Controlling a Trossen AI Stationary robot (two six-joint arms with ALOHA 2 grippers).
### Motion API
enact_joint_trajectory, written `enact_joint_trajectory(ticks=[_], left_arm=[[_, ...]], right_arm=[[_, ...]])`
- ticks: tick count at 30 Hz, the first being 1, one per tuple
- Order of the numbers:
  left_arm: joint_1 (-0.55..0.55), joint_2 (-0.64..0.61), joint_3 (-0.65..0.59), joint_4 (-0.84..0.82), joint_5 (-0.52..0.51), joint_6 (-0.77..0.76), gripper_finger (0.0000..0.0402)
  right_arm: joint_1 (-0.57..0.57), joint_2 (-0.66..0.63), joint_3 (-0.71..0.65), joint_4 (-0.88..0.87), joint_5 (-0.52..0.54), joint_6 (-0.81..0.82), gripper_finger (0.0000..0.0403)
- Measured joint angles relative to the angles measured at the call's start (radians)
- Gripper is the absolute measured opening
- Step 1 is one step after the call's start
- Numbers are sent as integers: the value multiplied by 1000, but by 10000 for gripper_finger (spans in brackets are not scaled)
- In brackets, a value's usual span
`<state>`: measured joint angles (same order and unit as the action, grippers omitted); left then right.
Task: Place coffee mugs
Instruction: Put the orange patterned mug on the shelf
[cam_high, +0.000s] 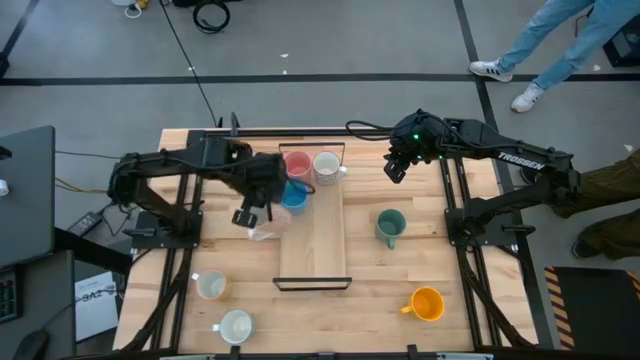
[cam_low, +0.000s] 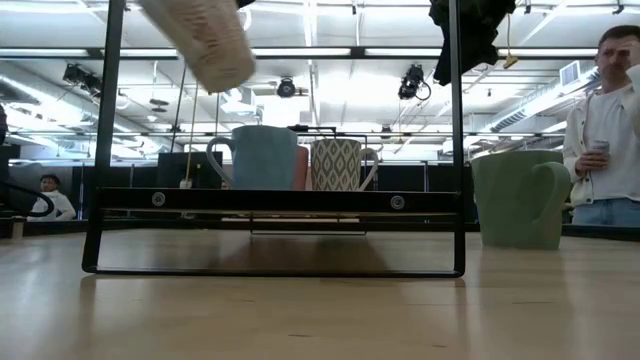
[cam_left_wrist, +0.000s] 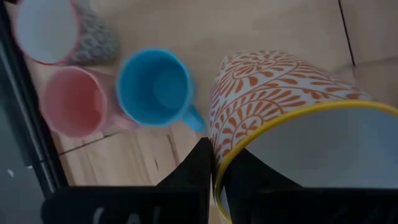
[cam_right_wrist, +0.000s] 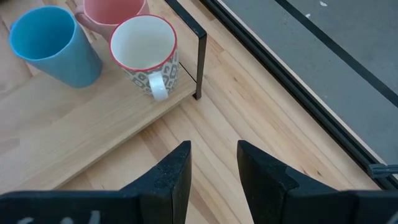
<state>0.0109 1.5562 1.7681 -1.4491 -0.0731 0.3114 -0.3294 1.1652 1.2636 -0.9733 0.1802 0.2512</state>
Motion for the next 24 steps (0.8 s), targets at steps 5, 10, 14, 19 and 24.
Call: enact_joint_trajectory(ticks=[5, 10, 14, 19, 24], left_arm=[[41, 91, 112, -3, 34, -39, 29], [83, 233, 281, -39, 63, -41, 28], [108, 349, 402, -77, 63, -86, 28], [129, 459, 498, -105, 74, -120, 28], [145, 528, 538, -104, 98, -122, 28]], right_arm=[[0, 0, 0, 0, 0, 0, 135], [0, 0, 0, 0, 0, 0, 135], [0, 0, 0, -9, 0, 16, 135], [0, -1, 0, -53, 0, 4, 135], [-1, -1, 0, -64, 2, -32, 135]])
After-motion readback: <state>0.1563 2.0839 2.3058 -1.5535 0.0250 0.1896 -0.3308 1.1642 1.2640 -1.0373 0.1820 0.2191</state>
